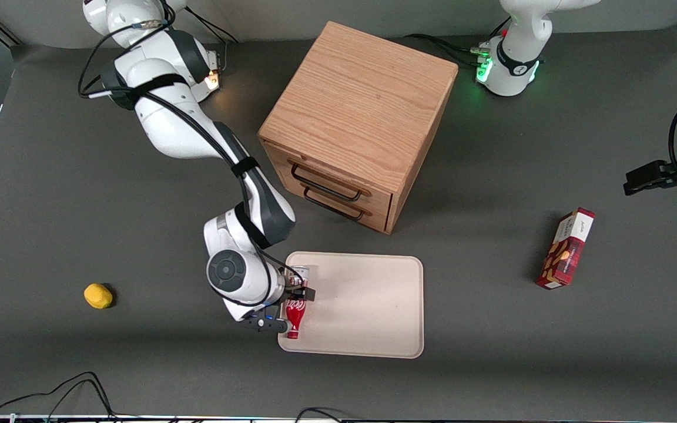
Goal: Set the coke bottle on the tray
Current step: 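Open the right gripper to release the bottle on the tray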
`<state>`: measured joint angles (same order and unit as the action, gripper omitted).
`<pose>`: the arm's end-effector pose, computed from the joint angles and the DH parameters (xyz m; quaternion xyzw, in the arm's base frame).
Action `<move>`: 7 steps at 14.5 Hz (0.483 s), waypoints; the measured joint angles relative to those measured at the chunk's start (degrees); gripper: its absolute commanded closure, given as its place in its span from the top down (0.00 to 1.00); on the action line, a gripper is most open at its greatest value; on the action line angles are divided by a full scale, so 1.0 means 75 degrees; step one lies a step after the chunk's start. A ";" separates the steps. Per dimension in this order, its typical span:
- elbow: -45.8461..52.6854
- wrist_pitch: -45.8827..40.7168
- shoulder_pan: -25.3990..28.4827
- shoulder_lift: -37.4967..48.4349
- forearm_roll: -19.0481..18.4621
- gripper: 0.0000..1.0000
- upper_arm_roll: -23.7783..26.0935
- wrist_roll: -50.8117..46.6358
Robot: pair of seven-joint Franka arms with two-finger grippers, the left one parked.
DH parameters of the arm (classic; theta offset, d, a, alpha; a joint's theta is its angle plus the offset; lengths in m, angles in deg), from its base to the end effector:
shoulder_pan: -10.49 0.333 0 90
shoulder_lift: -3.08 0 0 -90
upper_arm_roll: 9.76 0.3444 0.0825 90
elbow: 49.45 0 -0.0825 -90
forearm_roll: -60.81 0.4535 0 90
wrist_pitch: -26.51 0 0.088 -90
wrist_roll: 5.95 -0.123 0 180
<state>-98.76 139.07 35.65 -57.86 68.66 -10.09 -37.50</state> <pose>0.8007 0.3848 0.2299 -0.9946 0.0819 0.0112 0.0635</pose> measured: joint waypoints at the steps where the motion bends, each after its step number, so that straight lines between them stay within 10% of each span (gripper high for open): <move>1: -0.0006 -0.0325 -0.0060 0.0277 0.0000 1.00 -0.0009 -0.0012; 7: -0.2197 -0.1248 -0.0876 0.2968 -0.0001 1.00 -0.0029 0.0151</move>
<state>-115.24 129.71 29.08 -35.59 68.65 -10.31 -36.36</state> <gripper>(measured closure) 0.000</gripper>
